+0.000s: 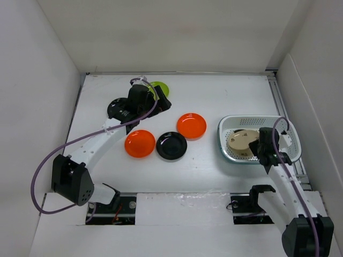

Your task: Place the plates into the plastic bin on the countertop

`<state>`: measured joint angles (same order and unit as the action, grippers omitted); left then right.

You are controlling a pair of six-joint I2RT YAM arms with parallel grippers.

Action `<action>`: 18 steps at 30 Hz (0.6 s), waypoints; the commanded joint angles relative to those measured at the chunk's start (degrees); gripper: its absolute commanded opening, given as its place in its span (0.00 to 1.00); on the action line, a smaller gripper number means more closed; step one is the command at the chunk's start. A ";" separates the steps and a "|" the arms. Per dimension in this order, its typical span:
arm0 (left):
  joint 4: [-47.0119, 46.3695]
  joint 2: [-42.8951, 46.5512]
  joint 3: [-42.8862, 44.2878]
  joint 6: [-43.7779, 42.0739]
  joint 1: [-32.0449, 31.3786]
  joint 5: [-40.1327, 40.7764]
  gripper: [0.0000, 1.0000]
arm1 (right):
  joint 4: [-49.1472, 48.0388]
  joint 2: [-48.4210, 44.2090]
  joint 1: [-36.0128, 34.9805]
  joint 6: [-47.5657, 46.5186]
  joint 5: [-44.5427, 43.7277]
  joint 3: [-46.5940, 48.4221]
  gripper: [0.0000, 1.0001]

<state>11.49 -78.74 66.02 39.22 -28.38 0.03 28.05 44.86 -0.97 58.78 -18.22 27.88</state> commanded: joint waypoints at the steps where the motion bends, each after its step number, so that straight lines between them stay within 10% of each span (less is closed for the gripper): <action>1: -3.13 0.25 -0.45 -1.17 0.17 -0.74 1.00 | -7.74 0.75 0.80 -0.33 0.29 -0.46 0.03; 5: -3.75 -0.27 -1.07 -1.69 0.17 -2.40 1.00 | -10.65 -0.04 1.32 -0.34 0.99 -2.47 0.07; 10: -4.28 -0.80 -1.07 -1.69 0.17 -2.93 1.00 | -10.74 -0.56 1.32 -0.95 1.61 -2.48 0.74; 18: -4.28 -3.43 -0.01 -2.74 0.17 -4.08 1.00 | -5.91 -1.88 1.32 -4.02 1.61 2.17 1.00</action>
<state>8.84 -81.38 65.23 37.93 -28.38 -3.05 21.71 43.90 -0.01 56.86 -16.29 26.22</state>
